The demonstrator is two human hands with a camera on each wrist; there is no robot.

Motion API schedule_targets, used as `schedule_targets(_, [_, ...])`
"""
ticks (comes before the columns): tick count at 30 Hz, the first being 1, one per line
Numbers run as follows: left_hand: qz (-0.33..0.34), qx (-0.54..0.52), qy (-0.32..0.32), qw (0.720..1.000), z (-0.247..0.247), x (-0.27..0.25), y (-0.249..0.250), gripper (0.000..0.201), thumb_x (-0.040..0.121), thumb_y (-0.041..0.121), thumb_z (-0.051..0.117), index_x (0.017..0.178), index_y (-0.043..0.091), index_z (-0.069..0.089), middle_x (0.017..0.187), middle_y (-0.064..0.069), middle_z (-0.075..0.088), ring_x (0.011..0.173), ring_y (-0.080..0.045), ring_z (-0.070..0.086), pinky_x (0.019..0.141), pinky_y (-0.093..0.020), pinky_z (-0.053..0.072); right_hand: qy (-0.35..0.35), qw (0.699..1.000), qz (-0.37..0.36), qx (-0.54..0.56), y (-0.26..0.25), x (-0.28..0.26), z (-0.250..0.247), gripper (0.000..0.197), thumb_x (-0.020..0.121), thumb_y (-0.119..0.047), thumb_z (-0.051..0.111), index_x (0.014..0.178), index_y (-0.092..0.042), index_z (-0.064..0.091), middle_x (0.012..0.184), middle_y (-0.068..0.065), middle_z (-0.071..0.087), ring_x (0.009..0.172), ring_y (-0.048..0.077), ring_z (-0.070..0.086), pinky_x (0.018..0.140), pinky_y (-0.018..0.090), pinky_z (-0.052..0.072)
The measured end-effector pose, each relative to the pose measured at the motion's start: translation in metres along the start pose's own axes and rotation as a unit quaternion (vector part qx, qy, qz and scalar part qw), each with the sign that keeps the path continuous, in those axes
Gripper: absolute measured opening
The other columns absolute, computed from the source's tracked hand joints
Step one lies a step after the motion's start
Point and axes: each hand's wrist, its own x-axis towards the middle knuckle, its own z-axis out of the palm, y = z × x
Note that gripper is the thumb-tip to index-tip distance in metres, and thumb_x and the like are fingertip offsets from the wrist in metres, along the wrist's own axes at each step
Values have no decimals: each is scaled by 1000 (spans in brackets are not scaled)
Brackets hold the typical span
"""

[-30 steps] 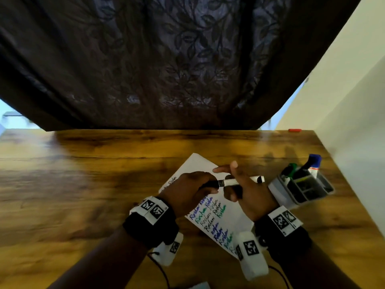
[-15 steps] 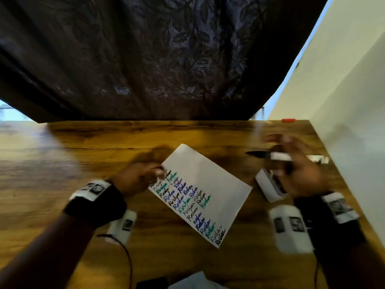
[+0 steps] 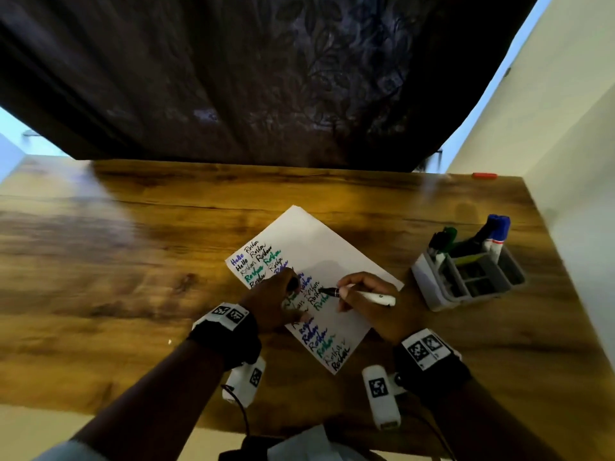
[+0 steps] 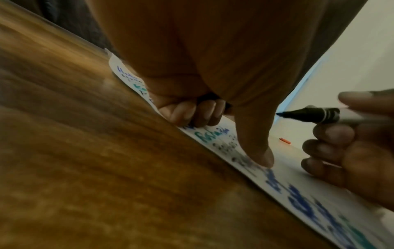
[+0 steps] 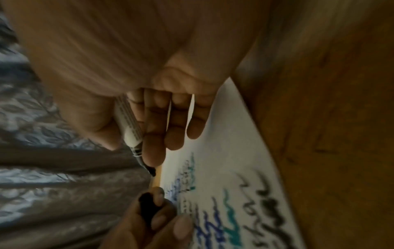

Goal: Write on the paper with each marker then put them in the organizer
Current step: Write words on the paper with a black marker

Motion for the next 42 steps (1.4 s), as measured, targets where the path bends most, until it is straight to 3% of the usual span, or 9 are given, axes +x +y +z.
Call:
schedule_targets(4, [-6,15,25,1000,5,3,0,64,67,42,85,110,20,44,113,1,58,103,-19,59,87,-39,54,-7,999,13,-28,17,3,-1,6,90,-16,69,96,-17,70,80,2,76,77,8,70,68,23,55])
schedule_targets(9, [-27,-3,43,999,9,5,-4,62,65,41,87,105,22,44,108,3,59,99,-19,60,85,-39,55,-16,998,-13,-52,22,0,-9,19,86,-15,74,105,-17,73,99,-6,76,93,5,70,75,17,55])
schedule_targets(13, [-32,-11,45,998,10,6,-2,64,66,38,87,109,21,43,107,8,54,100,-15,57,84,-32,53,-17,983,-71,-169,28,0,-11,15,83,-21,72,98,-24,71,93,-17,71,90,-2,67,77,10,51])
schedule_targets(18, [-40,-6,37,999,8,5,2,63,67,37,86,109,24,40,106,10,52,98,-13,55,81,-28,49,-5,980,-88,-178,31,0,-10,18,77,-40,64,91,-29,68,89,-12,71,84,5,68,74,23,57])
schedule_targets(25, [-52,-1,31,998,7,5,5,66,67,36,87,113,20,43,109,8,53,101,-15,56,84,-30,50,-12,964,-119,-237,32,1,-7,16,80,-34,66,92,-24,70,92,-6,73,83,9,68,74,29,58])
schedule_targets(30, [-47,4,31,998,8,6,4,64,66,39,87,109,23,42,108,8,54,101,-15,57,81,-29,48,-14,961,-122,-248,33,0,-6,23,80,-46,60,92,-28,69,93,-9,71,82,8,67,72,28,59])
schedule_targets(35, [-47,-2,33,998,9,5,2,66,66,39,87,111,20,43,117,2,59,105,-18,59,83,-32,52,-21,965,-88,-246,35,2,-8,10,75,-42,64,85,-40,63,89,-11,70,80,8,67,71,30,59])
schedule_targets(39, [-48,-4,36,998,8,5,3,65,66,37,87,111,20,43,114,4,57,104,-17,58,83,-31,51,-20,967,-97,-234,33,2,-7,11,78,-37,65,89,-33,66,89,-9,71,81,7,67,71,23,57])
schedule_targets(42, [-50,-10,36,998,9,5,3,66,66,36,87,111,20,42,115,3,58,106,-18,58,84,-32,52,-30,967,-94,-233,33,2,-6,11,80,-36,67,90,-37,65,93,-12,70,84,6,68,73,23,58])
